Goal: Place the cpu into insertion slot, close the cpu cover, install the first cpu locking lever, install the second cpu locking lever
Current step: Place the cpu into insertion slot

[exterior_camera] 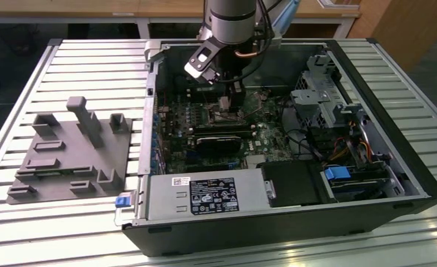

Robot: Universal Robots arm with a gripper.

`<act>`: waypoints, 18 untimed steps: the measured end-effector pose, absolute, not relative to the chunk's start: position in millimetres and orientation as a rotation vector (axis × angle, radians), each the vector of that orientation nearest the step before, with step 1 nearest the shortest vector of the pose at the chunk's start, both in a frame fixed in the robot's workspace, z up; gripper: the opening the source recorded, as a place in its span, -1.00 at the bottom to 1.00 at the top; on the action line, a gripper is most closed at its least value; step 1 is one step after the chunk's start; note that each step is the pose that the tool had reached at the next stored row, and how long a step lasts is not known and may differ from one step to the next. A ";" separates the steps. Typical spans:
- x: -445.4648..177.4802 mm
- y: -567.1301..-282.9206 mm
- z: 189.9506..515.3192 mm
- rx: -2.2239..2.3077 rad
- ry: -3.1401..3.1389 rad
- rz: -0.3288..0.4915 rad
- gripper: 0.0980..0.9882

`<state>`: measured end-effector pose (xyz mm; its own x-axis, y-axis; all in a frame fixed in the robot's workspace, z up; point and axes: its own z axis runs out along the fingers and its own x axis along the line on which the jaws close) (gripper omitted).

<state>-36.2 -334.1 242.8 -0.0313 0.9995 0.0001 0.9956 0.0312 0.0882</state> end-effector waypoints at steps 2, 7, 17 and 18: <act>-36.7 -333.0 241.3 2.143 2.211 0.098 0.00; -37.7 -329.9 235.7 2.145 2.209 0.097 0.00; -39.7 -328.1 221.6 2.159 2.195 0.096 0.00; -40.0 -328.1 220.2 2.160 2.194 0.096 0.00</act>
<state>-40.0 -328.1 220.2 -0.0159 0.9999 0.0000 0.9961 0.0159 0.0873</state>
